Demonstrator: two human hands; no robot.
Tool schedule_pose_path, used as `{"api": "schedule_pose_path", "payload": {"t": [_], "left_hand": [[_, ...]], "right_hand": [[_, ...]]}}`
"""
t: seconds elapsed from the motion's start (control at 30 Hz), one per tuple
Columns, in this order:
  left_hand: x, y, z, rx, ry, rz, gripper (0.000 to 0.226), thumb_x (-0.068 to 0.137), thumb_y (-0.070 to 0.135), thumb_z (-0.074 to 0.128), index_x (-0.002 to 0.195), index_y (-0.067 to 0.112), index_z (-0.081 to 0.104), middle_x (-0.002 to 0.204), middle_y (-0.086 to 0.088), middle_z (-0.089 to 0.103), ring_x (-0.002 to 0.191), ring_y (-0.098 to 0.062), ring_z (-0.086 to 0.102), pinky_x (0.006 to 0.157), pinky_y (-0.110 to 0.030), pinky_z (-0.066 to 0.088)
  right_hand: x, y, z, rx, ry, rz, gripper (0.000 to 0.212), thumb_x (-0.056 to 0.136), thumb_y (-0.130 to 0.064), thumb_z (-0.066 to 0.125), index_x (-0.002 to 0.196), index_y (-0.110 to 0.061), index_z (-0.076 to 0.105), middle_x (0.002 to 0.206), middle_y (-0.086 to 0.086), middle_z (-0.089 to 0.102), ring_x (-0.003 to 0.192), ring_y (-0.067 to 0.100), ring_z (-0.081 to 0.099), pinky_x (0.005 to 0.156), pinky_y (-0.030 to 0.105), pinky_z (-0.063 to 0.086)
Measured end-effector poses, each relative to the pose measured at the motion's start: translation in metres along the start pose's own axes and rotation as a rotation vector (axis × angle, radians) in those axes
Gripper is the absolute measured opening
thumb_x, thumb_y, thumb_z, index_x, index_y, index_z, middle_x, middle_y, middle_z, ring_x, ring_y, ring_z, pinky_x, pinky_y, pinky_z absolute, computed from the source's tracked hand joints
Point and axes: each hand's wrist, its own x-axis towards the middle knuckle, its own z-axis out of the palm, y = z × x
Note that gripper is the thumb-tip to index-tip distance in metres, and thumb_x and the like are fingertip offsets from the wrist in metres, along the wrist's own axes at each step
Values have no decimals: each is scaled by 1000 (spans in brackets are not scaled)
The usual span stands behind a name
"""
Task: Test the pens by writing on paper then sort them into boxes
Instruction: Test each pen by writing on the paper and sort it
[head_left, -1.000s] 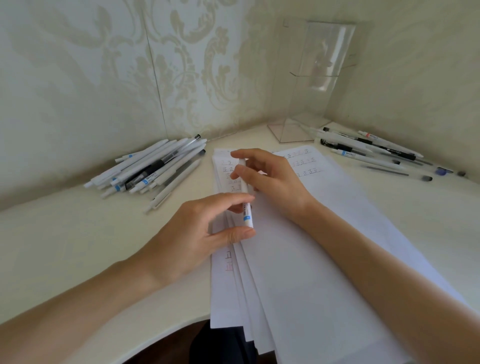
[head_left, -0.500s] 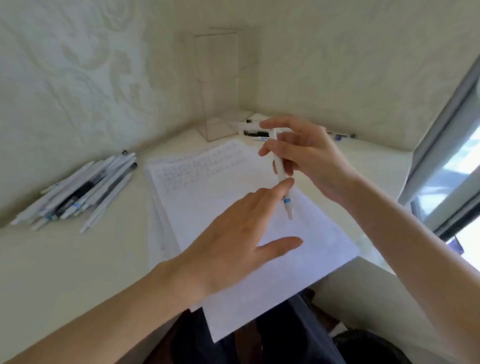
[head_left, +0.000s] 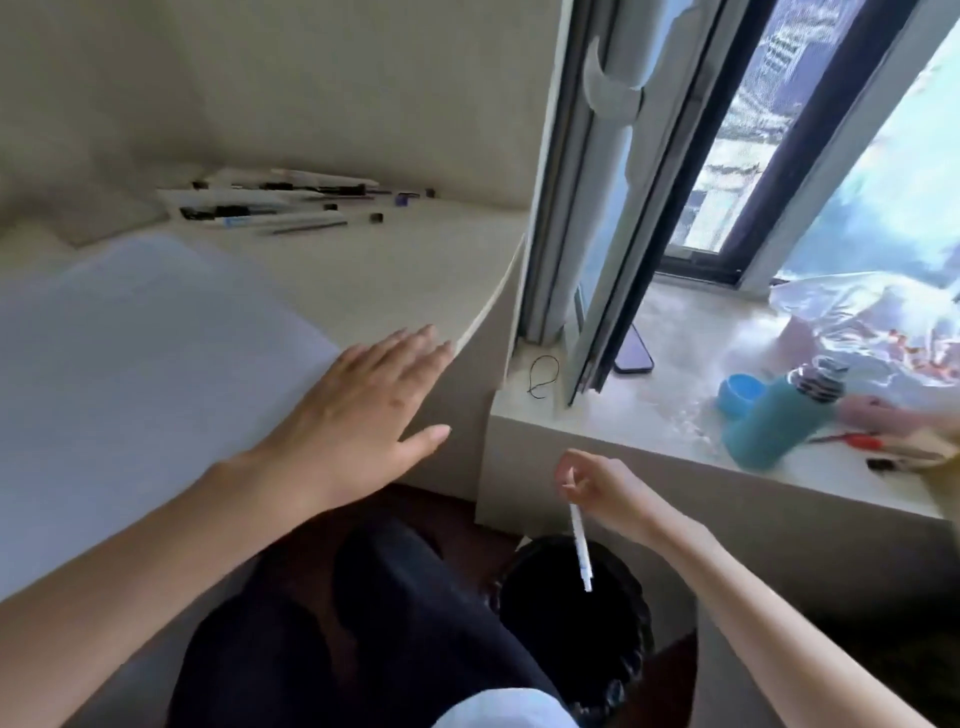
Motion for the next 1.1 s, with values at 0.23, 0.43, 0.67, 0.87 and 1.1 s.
{"api": "schedule_pose_path", "payload": {"t": [0.23,0.43,0.67,0.87,1.1], "left_hand": [[2,0,1,-82,30,-19,76,84,67,24,147,29,9,156,6,8,141,-8,6,109,-22,3],[-8,-32,-30,-221,144,-128,72,79,69,26,141,34,29,148,17,25,133,0,20,101,-12,9],[-32,-98,-37,-205,123,-271,79,70,73,20,136,34,40,147,12,29,135,-9,25,107,-19,15],[-48,-117,-23,-211,134,-337,89,67,80,15,135,29,44,145,10,34,133,-9,30,103,-14,15],[-52,-115,-10,-206,244,-325,68,82,59,21,127,20,54,138,4,46,125,-14,44,103,-24,29]], "right_hand": [[15,-2,-14,5,51,26,18,92,-29,55,98,-17,68,99,1,70,91,19,65,80,31,51],[23,-133,-87,544,292,-429,25,96,-10,50,77,-4,63,75,11,67,62,12,59,56,16,42],[135,-241,-79,161,354,-593,16,91,-13,53,94,-5,66,95,11,69,90,29,62,82,44,49],[197,-268,-50,-229,434,-532,35,91,-10,45,125,-14,56,133,8,54,126,29,40,99,32,28],[196,-266,-44,-387,507,-495,25,98,-20,42,115,-12,59,125,10,53,120,30,41,93,33,28]]}}
